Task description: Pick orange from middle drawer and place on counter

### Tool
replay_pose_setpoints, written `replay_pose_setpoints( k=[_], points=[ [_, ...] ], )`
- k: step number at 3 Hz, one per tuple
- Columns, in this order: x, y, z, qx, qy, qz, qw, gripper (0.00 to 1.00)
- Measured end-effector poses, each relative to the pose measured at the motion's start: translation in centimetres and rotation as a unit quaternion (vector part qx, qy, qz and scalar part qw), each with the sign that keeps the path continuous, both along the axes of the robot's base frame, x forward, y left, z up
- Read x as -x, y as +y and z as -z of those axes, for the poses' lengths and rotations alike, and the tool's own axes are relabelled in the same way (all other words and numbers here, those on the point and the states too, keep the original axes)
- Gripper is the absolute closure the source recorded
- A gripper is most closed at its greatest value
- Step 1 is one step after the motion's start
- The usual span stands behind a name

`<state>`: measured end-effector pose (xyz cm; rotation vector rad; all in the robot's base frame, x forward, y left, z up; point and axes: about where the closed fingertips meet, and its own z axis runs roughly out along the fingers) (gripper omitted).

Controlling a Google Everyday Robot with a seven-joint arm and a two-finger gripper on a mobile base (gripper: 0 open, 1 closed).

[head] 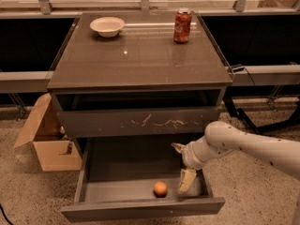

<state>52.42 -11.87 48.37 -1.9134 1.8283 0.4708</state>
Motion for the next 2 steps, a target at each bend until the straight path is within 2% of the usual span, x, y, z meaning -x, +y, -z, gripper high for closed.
replay_pose_setpoints(
  k=[1,2],
  points=[
    [0.0,0.0,0.0,0.000,0.000,0.000,1.0000,0.00],
    [-1.1,0.5,1.1,0.003,-0.019,-0.001,0.9998,0.00]
  ],
)
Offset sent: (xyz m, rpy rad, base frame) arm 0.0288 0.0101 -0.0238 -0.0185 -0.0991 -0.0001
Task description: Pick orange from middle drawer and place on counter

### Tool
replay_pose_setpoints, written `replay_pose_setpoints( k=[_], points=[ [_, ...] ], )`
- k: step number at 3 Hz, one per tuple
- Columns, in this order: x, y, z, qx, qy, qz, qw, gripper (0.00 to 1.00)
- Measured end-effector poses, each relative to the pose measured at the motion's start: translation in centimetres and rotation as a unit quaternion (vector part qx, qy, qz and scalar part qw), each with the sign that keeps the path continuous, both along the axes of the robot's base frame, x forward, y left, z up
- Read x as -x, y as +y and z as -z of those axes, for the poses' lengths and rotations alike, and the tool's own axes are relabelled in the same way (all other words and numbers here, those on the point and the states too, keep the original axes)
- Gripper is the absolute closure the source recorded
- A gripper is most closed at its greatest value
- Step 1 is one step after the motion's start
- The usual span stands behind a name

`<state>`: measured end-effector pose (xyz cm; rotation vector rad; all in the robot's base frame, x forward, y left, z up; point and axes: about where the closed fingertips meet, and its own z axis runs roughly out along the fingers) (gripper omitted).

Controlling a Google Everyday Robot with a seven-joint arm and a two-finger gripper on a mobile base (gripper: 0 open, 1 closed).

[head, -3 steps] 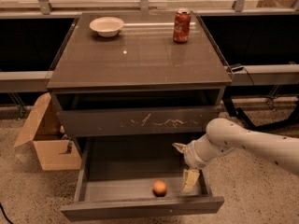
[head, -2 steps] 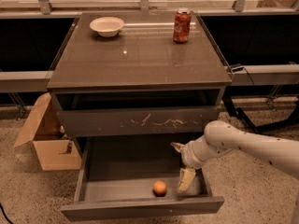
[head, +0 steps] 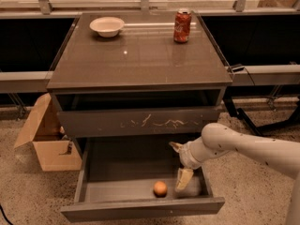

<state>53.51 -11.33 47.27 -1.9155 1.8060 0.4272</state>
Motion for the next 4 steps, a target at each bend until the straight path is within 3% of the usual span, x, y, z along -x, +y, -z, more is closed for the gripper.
replay_pose_setpoints(
  k=[2,4],
  points=[
    [-1.6,1.1,2.7,-0.013,-0.027,0.001,0.9996,0.00],
    [-2.1,3.4,5.3,-0.027,-0.025,-0.011,0.9993,0.00]
  ],
)
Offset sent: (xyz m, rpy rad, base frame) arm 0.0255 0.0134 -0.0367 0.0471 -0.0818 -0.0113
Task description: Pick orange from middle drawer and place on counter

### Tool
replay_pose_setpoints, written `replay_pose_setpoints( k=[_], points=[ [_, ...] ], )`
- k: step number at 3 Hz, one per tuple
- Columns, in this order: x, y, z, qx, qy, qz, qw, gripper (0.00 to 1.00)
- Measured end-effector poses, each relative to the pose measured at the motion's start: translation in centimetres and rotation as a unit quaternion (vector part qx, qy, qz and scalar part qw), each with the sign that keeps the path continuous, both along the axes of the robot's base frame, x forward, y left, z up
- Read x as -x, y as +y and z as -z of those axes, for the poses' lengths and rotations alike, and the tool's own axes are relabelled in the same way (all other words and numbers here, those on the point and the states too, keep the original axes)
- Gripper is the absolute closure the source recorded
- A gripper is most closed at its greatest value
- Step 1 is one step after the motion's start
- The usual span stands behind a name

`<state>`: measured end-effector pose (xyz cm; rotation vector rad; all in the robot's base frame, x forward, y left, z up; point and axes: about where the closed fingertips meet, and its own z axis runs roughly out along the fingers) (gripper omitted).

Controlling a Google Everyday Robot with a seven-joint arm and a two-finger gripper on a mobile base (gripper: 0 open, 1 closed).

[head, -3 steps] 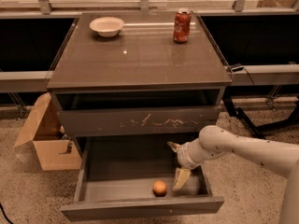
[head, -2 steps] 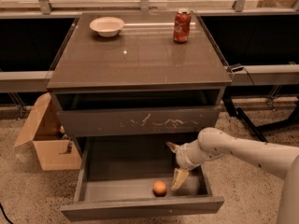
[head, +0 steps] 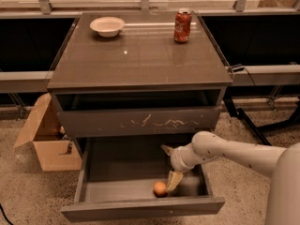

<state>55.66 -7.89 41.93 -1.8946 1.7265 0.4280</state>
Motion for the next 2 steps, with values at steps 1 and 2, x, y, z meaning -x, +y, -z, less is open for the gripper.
replay_pose_setpoints(
  k=[1,2],
  points=[
    [-0.21,1.07,0.98,-0.005,0.001,-0.001,1.0000,0.00],
    [-0.20,1.74,1.81,-0.012,-0.001,0.002,0.9999,0.00]
  ],
)
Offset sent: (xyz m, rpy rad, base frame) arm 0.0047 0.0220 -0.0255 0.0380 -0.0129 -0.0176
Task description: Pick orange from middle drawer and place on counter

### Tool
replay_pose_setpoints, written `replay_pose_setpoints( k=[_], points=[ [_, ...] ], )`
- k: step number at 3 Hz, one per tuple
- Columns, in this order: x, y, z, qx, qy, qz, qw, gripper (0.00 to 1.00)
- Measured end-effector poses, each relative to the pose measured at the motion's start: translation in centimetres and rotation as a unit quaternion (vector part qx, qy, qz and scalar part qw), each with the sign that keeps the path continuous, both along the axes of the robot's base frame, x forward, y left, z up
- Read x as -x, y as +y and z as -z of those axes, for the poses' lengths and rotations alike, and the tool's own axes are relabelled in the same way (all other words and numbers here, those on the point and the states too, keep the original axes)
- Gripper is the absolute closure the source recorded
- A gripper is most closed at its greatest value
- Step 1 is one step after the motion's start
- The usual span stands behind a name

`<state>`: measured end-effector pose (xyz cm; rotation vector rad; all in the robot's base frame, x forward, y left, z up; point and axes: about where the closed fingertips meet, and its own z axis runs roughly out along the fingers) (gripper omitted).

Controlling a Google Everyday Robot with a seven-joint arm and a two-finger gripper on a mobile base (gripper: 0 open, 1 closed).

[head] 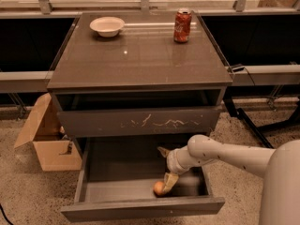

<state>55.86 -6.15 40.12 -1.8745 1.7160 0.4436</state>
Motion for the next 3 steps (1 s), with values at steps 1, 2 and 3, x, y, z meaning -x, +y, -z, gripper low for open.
replay_pose_setpoints(
  k=[1,2,3],
  points=[
    [0.2,0.5,0.7,-0.008,0.001,0.004,1.0000,0.00],
    [0.6,1.0,1.5,-0.014,0.005,0.005,0.9999,0.00],
    [0.8,1.0,1.8,-0.016,0.007,0.006,0.9998,0.16]
  ],
)
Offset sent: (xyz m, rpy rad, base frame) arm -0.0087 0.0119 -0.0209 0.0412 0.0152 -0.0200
